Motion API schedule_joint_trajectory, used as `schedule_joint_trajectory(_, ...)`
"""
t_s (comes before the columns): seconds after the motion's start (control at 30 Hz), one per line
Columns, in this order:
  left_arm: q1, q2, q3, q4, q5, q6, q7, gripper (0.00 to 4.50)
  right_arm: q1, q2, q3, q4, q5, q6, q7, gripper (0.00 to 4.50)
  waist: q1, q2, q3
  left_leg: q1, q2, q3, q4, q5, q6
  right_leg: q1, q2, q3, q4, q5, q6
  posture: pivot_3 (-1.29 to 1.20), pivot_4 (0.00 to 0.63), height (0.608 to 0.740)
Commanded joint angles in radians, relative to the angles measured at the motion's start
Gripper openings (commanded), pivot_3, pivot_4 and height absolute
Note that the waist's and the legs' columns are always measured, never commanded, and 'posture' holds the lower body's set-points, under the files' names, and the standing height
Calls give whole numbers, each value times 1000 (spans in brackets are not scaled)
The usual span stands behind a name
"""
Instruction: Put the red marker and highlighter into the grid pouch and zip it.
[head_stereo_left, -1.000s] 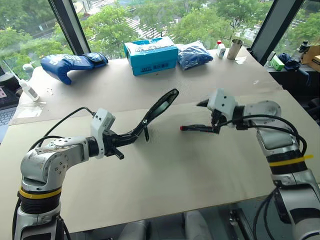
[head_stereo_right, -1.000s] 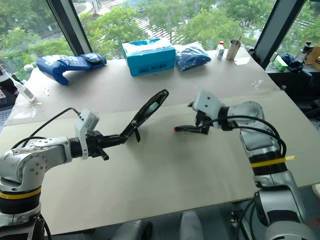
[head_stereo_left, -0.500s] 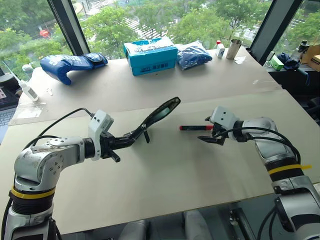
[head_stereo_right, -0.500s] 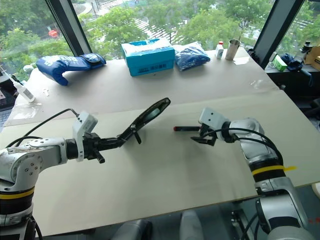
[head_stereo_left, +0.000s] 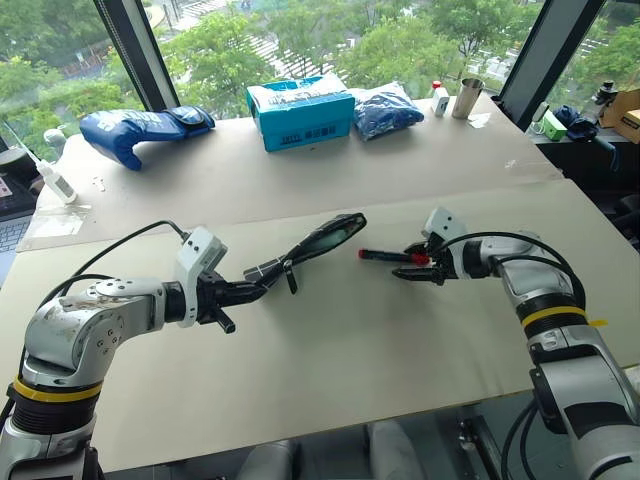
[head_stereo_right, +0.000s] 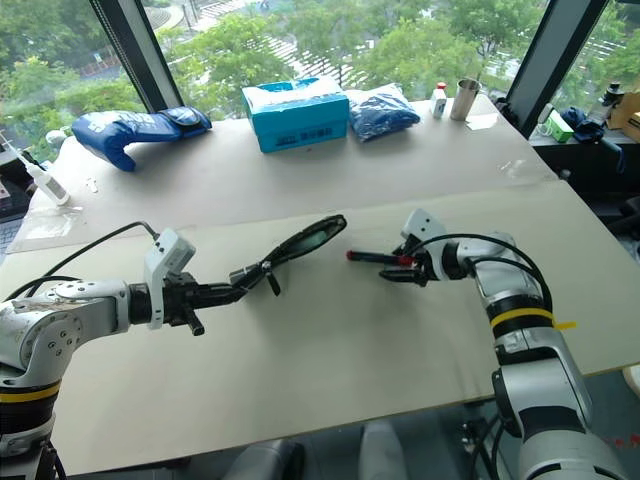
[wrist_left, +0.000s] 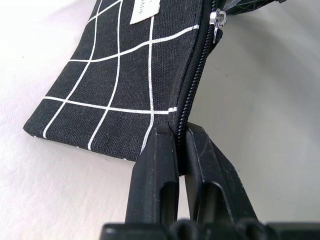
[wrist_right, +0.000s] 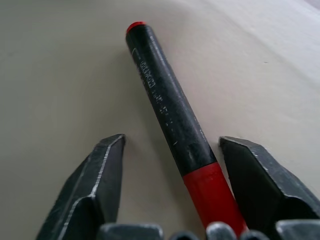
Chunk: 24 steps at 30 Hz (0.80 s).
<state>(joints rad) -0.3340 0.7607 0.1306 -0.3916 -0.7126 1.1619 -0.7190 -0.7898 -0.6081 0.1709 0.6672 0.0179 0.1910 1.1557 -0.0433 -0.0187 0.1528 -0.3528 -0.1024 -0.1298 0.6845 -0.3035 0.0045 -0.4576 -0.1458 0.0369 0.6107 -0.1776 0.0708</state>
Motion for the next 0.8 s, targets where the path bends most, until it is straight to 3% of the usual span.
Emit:
schedule_joint_trajectory(0.03, -11, 7, 8, -8, -9, -18, -3, 0, 55, -8, 16, -27, -1, 42, 35, 1693, 1, 0, 0, 0, 0, 0, 0, 0, 0, 0, 0, 0, 0, 0, 0, 0, 150, 740)
schedule_joint_trajectory(0.07, -11, 7, 8, -8, -9, -17, -2, 0, 62, -10, 13, -42, 3, 51, 36, 1225, 1, 0, 0, 0, 0, 0, 0, 0, 0, 0, 0, 0, 0, 0, 0, 0, 150, 740)
schedule_joint_trajectory(0.17, -11, 5, 7, -7, -11, -17, -2, 0, 84, -17, 0, -80, 12, 67, 29, 536, 1, 0, 0, 0, 0, 0, 0, 0, 0, 0, 0, 0, 0, 0, 0, 0, 150, 740)
schedule_joint_trajectory(0.33, -14, 5, 2, -6, -10, -17, -2, 0, 107, -44, -87, -212, 45, 101, -52, 537, 3, 0, 0, 0, 0, 0, 0, 0, 0, 0, 0, 0, 0, 0, 0, 0, 150, 740)
schedule_joint_trajectory(0.47, -3, 19, -28, -8, 12, -35, -11, 0, 154, -131, -174, -557, 184, 209, 23, 537, 9, 0, 0, -1, -1, 0, 0, 0, 0, -1, -1, 0, 0, 0, 0, 0, 150, 740)
schedule_joint_trajectory(0.63, 3, 27, -73, -2, 42, -68, -12, 0, 231, -257, -199, -828, 221, 229, 54, 537, 12, 0, 0, -1, 0, 0, 0, -1, 0, -1, 0, -1, 0, 0, 0, 0, 150, 740)
schedule_joint_trajectory(0.8, 4, 6, -91, -1, 47, -79, -3, 0, 230, -273, -167, -948, 239, 262, 36, 537, 17, 0, 0, 0, 0, 1, 2, -1, 1, 0, 0, 0, -1, 0, 0, 0, 150, 740)
